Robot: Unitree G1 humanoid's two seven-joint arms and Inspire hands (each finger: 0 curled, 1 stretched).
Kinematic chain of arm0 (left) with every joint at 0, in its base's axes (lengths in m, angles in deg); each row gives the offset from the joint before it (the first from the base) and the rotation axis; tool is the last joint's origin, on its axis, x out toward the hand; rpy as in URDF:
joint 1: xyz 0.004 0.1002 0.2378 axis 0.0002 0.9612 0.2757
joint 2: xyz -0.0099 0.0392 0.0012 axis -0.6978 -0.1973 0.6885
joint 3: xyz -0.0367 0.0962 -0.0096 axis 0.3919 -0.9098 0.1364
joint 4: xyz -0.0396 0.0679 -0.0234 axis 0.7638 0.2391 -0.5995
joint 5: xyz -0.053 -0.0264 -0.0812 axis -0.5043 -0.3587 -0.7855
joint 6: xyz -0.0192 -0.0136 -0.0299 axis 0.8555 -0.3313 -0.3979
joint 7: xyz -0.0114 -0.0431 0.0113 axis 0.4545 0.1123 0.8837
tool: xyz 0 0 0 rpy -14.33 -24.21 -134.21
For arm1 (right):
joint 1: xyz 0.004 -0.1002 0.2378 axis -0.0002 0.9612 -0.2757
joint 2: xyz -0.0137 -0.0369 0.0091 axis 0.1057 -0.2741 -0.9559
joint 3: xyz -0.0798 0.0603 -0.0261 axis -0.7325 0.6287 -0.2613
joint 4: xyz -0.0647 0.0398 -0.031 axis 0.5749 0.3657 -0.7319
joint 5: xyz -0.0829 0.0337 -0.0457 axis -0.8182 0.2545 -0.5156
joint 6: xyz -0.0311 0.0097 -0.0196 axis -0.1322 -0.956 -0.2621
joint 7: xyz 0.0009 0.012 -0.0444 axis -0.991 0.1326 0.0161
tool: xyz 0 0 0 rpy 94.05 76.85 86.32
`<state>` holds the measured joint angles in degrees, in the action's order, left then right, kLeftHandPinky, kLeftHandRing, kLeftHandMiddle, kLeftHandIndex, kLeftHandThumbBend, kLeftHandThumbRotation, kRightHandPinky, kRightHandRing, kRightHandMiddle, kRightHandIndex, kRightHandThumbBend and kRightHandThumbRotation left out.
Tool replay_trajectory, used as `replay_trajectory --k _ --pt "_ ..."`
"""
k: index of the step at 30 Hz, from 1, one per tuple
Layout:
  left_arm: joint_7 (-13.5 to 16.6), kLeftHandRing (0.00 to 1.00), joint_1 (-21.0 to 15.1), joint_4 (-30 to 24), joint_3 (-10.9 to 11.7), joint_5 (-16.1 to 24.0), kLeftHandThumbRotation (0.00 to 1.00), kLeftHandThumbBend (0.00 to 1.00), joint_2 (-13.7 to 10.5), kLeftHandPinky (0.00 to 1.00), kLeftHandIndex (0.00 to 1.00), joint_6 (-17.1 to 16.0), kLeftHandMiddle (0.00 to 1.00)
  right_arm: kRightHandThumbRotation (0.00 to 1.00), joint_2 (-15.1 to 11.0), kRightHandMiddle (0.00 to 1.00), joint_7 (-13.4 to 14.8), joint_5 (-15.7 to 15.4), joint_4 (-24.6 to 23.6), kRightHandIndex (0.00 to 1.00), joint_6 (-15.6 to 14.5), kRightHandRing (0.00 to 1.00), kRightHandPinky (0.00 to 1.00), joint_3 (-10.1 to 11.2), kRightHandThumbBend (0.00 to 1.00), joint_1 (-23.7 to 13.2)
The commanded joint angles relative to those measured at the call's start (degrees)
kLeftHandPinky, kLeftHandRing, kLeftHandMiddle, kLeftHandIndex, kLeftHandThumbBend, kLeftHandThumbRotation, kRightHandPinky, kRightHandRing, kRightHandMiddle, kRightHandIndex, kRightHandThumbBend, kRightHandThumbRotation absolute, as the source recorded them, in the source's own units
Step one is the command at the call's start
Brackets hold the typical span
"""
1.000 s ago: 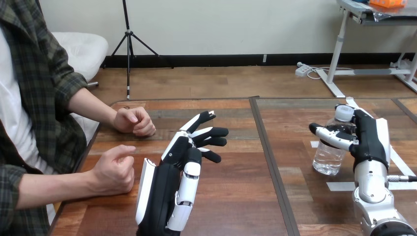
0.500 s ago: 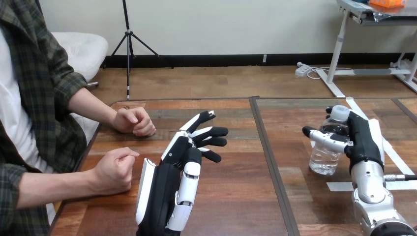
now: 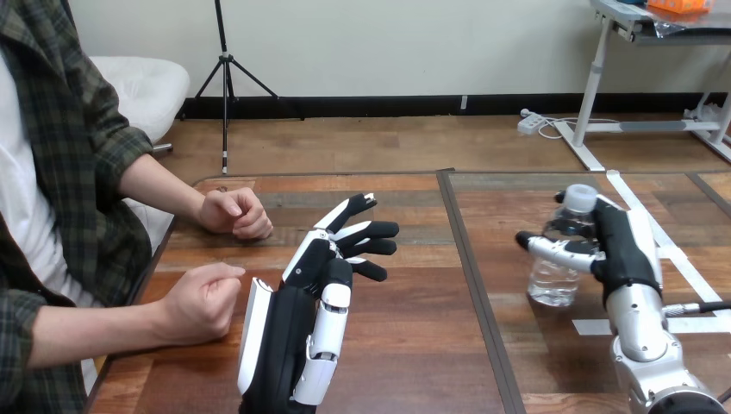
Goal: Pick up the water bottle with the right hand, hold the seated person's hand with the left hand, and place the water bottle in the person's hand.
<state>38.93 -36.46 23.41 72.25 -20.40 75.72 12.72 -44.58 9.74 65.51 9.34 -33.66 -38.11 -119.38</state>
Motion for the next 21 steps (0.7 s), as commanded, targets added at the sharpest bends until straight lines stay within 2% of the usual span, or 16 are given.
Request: replay_trajectory --k 1,7,11,21 --pt "0.34 0.67 -1.39 -1.71 -0.52 -0.31 1.0 0.08 2.16 0.55 0.82 -0.65 0.72 0.0 0.5 0.78 -0.57 -0.6 -0.14 0.78 1.25 0.76 0.72 -1.03 0.74 -1.22" --pt "0.48 0.67 -1.43 -1.53 -0.46 -0.29 1.0 0.08 2.2 0.55 0.82 -0.93 0.71 0.0 0.75 0.8 -1.24 -1.15 -0.18 0.79 1.91 0.78 0.75 -1.78 0.74 -0.8" --pt "0.56 0.67 -1.32 -1.61 -0.41 -0.11 1.0 0.08 2.18 0.55 0.82 -0.88 0.72 0.0 1.35 0.81 -2.38 -0.24 -0.12 0.8 1.48 0.8 0.78 -1.22 0.74 -0.67" --pt "0.88 0.67 -1.11 -1.77 -0.34 0.17 1.0 0.08 2.12 0.55 0.82 -0.88 0.72 0.0 1.94 0.82 -2.53 -0.32 -0.08 0.8 2.52 0.82 0.8 -1.24 0.73 -0.32"
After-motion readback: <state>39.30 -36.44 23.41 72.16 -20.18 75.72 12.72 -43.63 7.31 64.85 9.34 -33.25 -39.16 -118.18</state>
